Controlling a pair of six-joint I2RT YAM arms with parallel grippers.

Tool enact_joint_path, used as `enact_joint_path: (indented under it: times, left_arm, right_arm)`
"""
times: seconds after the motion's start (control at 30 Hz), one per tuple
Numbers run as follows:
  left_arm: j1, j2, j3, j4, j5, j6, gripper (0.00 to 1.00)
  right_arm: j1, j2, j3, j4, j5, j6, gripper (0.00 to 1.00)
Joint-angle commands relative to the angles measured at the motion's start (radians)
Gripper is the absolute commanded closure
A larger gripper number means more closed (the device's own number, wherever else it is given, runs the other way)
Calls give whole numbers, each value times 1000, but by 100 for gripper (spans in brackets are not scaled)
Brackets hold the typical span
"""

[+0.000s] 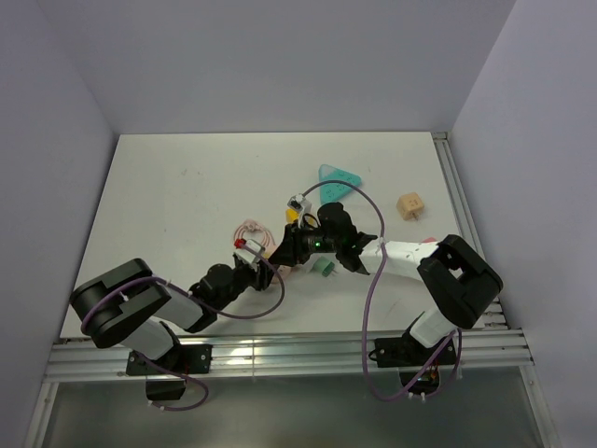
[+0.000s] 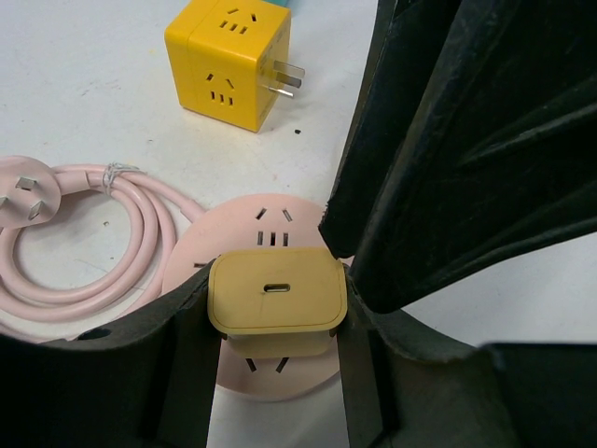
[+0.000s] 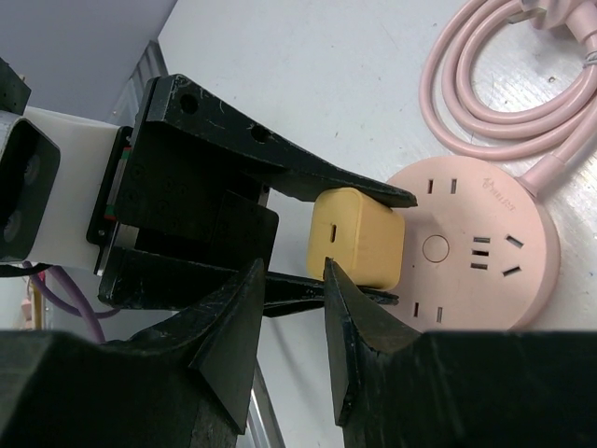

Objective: Insert the plug
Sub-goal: Insert the plug into the socket.

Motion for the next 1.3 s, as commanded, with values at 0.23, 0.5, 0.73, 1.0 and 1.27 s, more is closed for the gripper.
enact_joint_path:
  times: [0.23, 0.5, 0.73, 1.0, 1.27]
  left_arm:
    - [26, -42, 18, 21, 49, 25, 100]
    - [27, -102, 37, -57, 55, 56, 100]
    - [29, -65, 29, -24, 55, 52, 100]
    - [44, 2, 30, 27, 72, 47, 100]
    - [58, 42, 23, 65, 95, 38, 100]
  right_arm:
    - [6, 6, 44, 21, -13, -19, 61]
    - [6, 7, 45, 21, -18, -17, 61]
    - [6, 7, 44, 22, -18, -17, 61]
    - [6, 10, 44, 22, -21, -19, 61]
    - [7, 13, 47, 19, -24, -21, 61]
